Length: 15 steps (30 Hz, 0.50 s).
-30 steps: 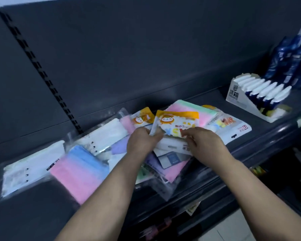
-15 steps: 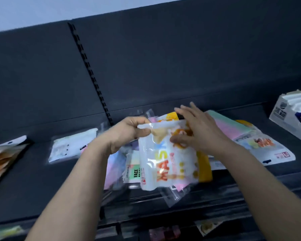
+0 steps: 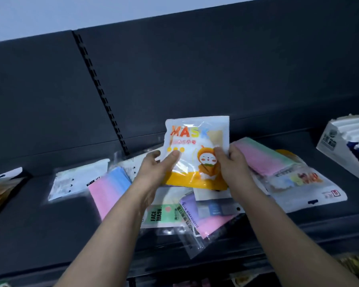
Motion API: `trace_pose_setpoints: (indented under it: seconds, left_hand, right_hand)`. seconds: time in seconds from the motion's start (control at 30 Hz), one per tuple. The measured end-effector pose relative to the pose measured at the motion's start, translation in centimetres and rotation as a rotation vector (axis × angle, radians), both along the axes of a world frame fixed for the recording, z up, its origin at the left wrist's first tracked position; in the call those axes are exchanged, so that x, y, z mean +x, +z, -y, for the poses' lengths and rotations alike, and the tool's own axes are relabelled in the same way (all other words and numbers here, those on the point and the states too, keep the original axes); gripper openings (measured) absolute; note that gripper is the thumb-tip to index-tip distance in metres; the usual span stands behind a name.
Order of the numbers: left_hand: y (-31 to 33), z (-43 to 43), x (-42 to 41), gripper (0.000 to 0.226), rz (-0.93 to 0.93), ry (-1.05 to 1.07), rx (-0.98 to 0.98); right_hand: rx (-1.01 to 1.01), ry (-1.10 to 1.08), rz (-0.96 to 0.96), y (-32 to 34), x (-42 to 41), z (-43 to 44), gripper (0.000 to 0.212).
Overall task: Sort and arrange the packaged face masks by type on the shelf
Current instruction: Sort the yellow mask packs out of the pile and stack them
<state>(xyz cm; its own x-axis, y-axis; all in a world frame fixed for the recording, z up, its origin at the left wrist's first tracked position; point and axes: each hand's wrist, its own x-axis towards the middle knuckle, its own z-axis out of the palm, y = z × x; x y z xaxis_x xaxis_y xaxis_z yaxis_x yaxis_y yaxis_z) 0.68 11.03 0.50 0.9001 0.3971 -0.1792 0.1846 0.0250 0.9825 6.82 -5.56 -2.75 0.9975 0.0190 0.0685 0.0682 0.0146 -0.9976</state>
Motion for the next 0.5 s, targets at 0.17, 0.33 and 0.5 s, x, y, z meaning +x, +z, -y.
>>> trace_pose_setpoints:
  seconds: [0.17, 0.33, 0.5]
  left_hand:
    - [-1.5, 1.9, 0.7, 0.025, 0.087, 0.025, -0.087]
    - [-1.7, 4.0, 2.0, 0.015, 0.121, 0.03, -0.078]
    - [-1.6, 7.0, 2.9, 0.014, 0.162, -0.026, -0.121]
  right_hand:
    - [-0.359, -0.15, 0.152, -0.7, -0.5, 4.5, 0.022]
    - [-1.081, -0.491, 0.03, -3.3, 1.1, 13.8, 0.045]
    - [-1.237, -0.392, -0.317, -3.5, 0.1, 16.9, 0.067]
